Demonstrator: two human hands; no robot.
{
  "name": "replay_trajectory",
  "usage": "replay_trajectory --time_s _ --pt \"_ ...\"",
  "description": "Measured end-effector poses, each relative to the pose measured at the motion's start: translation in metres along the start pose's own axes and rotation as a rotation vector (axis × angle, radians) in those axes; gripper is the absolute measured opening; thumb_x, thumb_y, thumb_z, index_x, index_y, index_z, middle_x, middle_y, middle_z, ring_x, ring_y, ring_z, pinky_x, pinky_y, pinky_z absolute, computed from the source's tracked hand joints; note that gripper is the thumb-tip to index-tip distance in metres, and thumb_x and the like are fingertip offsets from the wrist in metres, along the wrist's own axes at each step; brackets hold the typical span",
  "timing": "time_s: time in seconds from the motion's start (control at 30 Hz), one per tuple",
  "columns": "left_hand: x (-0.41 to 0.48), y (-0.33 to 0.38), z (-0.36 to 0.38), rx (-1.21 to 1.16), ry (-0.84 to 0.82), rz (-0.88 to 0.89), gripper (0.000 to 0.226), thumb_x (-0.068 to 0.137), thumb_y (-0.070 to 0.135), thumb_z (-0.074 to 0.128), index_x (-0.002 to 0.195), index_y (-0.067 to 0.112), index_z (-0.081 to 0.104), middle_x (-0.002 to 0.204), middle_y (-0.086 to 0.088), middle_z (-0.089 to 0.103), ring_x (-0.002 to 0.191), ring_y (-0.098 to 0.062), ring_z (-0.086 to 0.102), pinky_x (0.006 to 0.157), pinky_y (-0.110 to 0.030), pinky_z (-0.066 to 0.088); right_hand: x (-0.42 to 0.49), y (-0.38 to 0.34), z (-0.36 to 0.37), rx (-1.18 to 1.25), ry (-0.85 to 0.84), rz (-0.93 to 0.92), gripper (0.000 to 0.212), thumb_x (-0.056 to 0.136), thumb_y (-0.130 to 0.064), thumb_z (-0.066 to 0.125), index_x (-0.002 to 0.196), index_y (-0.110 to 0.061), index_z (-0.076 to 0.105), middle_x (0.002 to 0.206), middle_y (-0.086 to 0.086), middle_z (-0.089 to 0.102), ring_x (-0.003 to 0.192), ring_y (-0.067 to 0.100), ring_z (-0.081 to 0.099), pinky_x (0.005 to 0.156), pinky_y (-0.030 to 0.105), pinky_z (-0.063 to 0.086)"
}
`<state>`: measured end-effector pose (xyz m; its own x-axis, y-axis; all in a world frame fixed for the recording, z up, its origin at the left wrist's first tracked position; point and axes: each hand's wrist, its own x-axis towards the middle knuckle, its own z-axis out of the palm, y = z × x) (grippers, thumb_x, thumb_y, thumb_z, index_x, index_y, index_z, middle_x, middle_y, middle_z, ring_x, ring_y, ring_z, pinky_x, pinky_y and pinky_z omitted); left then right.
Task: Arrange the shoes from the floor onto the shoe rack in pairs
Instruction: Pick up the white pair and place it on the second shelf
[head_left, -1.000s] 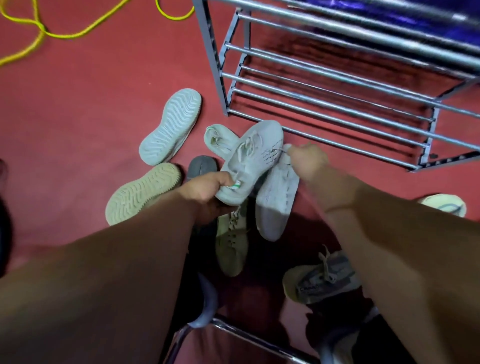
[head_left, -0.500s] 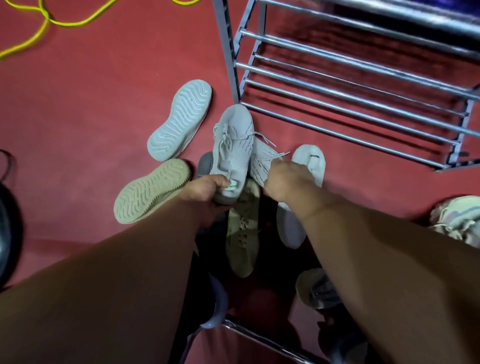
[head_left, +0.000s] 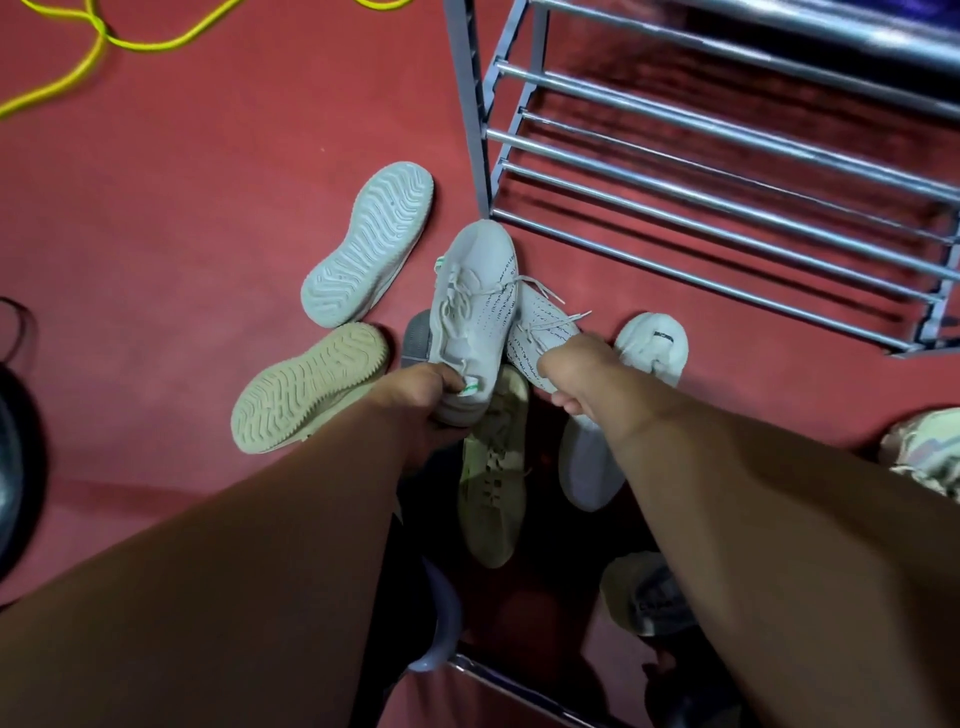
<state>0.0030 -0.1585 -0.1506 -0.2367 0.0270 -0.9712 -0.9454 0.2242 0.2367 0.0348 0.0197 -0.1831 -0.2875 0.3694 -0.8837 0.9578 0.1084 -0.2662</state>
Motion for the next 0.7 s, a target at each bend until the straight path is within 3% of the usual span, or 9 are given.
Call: replay_trajectory --time_s 0.07,0.13,0.23,0.33,0.43,0.5,0.6,0.7 --pt "-0.001 0.001 0.004 0.007 -0.019 -0.019 0.017 0.091 0.006 0.044 0.085 0.015 0.056 0.078 -0.007 0.049 0.069 -0.018 0.046 0.089 -0.041 0.051 0.003 0.000 -0.007 0.095 0.029 0.024 0.026 0.091 -0.017 0.060 0.115 -0.005 0.062 0.071 0.007 0.066 0.053 0.018 0.062 0.047 0.022 0.047" --pt "-0.008 0.005 0.009 0.024 -0.071 -0.041 0.019 0.088 0.005 0.039 0.080 0.018 0.050 0.075 -0.004 0.038 0.065 -0.016 0.035 0.073 -0.033 0.047 -0.001 0.001 -0.017 0.139 -0.018 0.055 0.007 0.094 -0.014 0.060 0.094 -0.008 0.060 0.063 0.005 0.052 0.048 0.015 0.043 0.048 0.022 0.035" --pt "-0.024 0.014 0.017 0.089 -0.113 -0.043 0.016 0.072 0.000 0.040 0.074 0.015 0.044 0.073 -0.002 0.036 0.062 -0.014 0.033 0.065 -0.029 0.038 -0.011 -0.001 -0.027 0.182 -0.103 0.030 0.008 0.094 -0.008 0.058 0.086 -0.006 0.059 0.061 0.004 0.039 0.050 0.013 0.030 0.050 0.024 0.027" --pt "-0.033 0.017 0.019 0.189 -0.006 0.021 0.008 0.089 0.003 0.047 0.083 0.008 0.051 0.079 -0.010 0.056 0.066 -0.021 0.058 0.068 -0.034 0.053 -0.029 -0.005 -0.038 0.177 -0.155 0.003 0.003 0.095 -0.007 0.056 0.095 -0.007 0.059 0.062 0.003 0.037 0.050 0.012 0.029 0.048 0.023 0.027" --pt "-0.061 0.022 0.020 0.255 -0.020 -0.018 0.014 0.091 0.010 0.048 0.101 0.008 0.058 0.094 -0.015 0.062 0.074 -0.026 0.062 0.070 -0.039 0.056 -0.057 -0.003 -0.060 0.181 -0.157 0.002 0.003 0.089 -0.009 0.059 0.093 -0.008 0.059 0.057 0.004 0.040 0.044 0.013 0.034 0.044 0.021 0.031" --pt "-0.087 0.029 0.023 0.290 -0.041 -0.009 0.021 0.089 0.015 0.052 0.108 0.011 0.059 0.097 -0.015 0.062 0.070 -0.026 0.061 0.061 -0.038 0.056 -0.082 0.000 -0.077 0.184 -0.176 -0.021 0.007 0.086 -0.017 0.061 0.084 -0.011 0.057 0.056 0.003 0.040 0.041 0.012 0.037 0.043 0.020 0.032" --pt "-0.136 0.041 0.026 0.375 -0.100 0.073 0.014 0.091 0.024 0.056 0.088 0.011 0.060 0.070 -0.008 0.060 0.051 -0.019 0.057 0.049 -0.028 0.053 -0.128 0.010 -0.107 0.135 -0.229 -0.052 0.025 0.087 -0.030 0.058 0.068 -0.015 0.053 0.049 0.000 0.043 0.037 0.012 0.041 0.046 0.021 0.028" --pt "-0.185 0.048 0.030 0.474 -0.179 0.094 0.020 0.089 0.026 0.058 0.075 0.012 0.060 0.060 -0.005 0.063 0.048 -0.018 0.060 0.053 -0.023 0.052 -0.179 0.028 -0.141 0.014 -0.220 -0.045 0.026 0.080 -0.028 0.058 0.059 -0.014 0.049 0.046 0.003 0.043 0.040 0.017 0.045 0.051 0.025 0.029"
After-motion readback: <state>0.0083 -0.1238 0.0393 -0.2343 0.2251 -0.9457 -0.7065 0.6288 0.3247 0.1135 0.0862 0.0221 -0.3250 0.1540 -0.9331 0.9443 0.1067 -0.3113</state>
